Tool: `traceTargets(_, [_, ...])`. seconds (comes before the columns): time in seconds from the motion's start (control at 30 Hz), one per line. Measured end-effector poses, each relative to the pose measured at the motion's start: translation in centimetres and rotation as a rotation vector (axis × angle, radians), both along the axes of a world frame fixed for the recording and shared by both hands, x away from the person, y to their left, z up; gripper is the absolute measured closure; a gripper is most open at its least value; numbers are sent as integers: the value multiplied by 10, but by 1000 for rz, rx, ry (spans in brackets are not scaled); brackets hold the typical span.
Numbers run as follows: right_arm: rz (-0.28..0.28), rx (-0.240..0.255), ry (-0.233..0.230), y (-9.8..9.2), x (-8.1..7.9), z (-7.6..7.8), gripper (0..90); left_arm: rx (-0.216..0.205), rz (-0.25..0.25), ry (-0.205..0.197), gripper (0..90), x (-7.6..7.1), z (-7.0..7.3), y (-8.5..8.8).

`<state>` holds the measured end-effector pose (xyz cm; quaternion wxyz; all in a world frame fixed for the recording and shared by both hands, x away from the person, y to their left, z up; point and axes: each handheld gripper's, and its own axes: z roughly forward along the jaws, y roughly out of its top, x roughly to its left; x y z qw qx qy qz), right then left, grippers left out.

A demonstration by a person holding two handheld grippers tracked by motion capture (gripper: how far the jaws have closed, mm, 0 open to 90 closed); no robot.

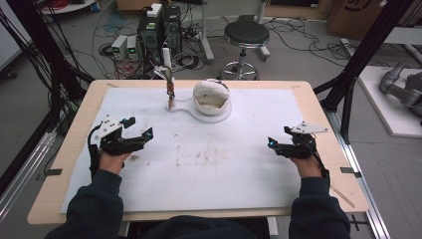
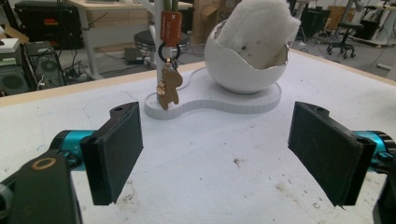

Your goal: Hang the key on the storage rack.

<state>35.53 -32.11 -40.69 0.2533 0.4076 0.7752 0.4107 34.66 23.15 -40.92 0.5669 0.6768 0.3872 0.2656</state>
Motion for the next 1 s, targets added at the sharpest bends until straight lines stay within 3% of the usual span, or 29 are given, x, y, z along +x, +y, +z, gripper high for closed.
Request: traceTargets(1.0, [-4, 0, 7, -1, 0, -2, 220, -4, 7, 12, 177, 2, -1, 3])
